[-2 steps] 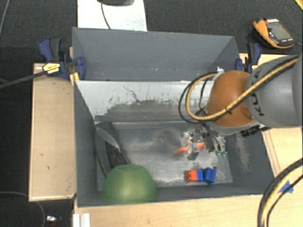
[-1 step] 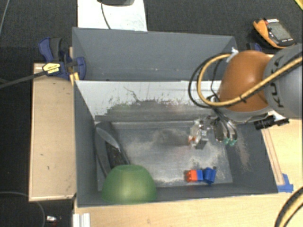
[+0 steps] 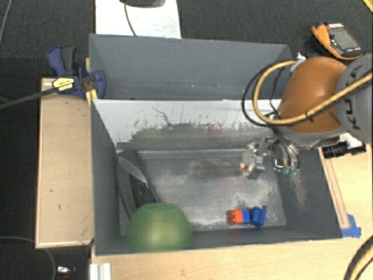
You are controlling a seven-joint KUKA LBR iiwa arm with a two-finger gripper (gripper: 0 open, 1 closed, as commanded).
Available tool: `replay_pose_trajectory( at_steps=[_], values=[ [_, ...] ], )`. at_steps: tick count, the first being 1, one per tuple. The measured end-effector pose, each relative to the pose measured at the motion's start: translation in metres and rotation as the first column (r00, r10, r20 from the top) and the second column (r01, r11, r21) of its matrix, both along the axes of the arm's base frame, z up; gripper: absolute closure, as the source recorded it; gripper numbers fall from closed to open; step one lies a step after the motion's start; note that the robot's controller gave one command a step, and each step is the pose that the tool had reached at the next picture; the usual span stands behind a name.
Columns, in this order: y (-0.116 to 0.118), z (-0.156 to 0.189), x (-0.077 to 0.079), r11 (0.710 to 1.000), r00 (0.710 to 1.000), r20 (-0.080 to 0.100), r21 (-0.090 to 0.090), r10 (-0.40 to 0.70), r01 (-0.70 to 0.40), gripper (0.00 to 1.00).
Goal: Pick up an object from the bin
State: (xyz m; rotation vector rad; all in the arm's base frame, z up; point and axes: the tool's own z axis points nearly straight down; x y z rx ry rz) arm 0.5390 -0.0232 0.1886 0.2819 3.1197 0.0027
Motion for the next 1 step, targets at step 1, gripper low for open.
replay_pose_trajectory(
  at_steps=[1],
  values=[
    [0.0062, -0.0334, 0.0007, 0.989, 0.989, 0.001, -0.002, 0.151, -0.151, 1.0]
  ],
)
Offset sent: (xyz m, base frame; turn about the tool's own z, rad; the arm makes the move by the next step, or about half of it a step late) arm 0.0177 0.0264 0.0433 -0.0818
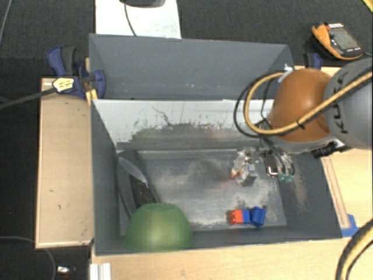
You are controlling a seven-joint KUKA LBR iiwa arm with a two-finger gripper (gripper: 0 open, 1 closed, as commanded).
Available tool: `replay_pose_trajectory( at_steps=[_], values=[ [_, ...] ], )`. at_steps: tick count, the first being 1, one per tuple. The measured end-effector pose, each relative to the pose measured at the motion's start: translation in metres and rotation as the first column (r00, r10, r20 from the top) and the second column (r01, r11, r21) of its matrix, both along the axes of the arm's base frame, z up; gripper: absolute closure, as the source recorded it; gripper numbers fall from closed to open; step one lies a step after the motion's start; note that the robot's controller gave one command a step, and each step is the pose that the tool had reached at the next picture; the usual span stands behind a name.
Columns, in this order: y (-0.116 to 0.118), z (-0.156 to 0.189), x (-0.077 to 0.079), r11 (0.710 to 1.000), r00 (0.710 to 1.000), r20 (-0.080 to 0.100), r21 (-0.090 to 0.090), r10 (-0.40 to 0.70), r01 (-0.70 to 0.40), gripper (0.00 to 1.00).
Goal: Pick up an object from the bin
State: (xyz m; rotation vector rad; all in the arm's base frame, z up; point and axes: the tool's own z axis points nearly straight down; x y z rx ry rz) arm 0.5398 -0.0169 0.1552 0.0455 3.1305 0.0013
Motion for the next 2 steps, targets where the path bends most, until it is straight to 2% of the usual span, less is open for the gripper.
replay_pose_trajectory(
  at_steps=[1, 2],
  values=[
    [0.014, 0.05, 0.011, 0.999, 0.999, -0.003, -0.001, -0.052, 0.052, 1.0],
    [0.007, 0.088, 0.015, 0.999, 0.999, -0.005, 0.001, -0.047, 0.047, 1.0]
  ],
)
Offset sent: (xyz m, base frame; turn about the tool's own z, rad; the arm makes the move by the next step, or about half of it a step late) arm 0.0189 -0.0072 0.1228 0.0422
